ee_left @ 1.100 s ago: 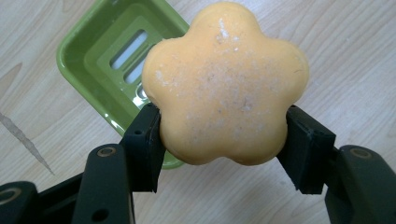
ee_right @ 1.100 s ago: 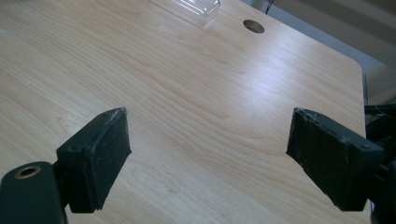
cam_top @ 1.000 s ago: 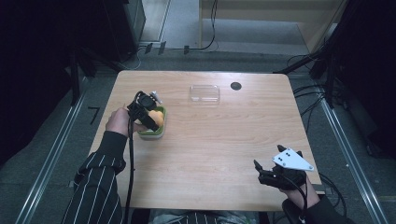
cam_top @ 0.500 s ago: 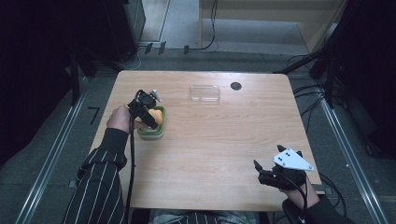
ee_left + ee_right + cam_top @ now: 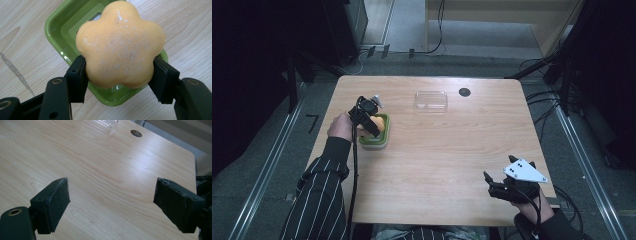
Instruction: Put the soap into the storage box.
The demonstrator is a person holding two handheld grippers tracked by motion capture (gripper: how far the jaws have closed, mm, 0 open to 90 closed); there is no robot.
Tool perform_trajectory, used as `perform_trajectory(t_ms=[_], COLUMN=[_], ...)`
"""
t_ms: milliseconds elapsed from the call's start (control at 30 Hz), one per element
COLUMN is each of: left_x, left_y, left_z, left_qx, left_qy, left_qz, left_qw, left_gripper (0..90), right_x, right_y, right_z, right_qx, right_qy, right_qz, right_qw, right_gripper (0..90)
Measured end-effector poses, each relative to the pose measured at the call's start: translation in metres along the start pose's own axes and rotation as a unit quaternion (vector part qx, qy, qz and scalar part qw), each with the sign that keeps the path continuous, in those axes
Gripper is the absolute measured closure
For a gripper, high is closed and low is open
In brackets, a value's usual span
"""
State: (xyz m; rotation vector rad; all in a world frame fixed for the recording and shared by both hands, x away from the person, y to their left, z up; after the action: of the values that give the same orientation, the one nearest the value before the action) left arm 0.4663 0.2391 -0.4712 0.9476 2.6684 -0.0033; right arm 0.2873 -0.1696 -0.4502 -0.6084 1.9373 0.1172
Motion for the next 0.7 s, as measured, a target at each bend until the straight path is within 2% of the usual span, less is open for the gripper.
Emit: perform_trajectory(t_ms=[200,367,700], left_x=[-0.001,-0.001,0.001], left_y=[0.000,0.002,0.003], left_z=[0.004,0.006,0.014], left_qx=[-0.001,-0.007,-0.023], left_qy=[0.000,0.010,0.020], left_qz=[0.001,0.002,0.000], left_qw=[1.0000,0.9999,0.9995], left_gripper=[39.5,39.5,39.4], right_x=[0.000,0.000,0.000], right_y=[0.000,0.000,0.000], right_z=[0.000,0.000,0.000], right_qx=[0.001,0.001,0.001], right_qy=[0.000,0.000,0.001], right_qz=[0.000,0.001,0.002], right_qw=[1.0000,1.0000,1.0000], right_gripper=[13.7,13.7,13.7])
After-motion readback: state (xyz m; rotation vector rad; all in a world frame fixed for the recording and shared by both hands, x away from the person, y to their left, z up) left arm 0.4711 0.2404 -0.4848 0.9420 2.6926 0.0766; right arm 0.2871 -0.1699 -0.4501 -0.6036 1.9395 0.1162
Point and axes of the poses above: each handheld gripper's, and its own axes: z roughly forward along the jaws, x roughly out of its underside, y roughly to its left, the point moved 7 cm from there along z, roughly forward along the jaws, and after that the axes turned 7 degrees about -y, right-handed, at the moved point
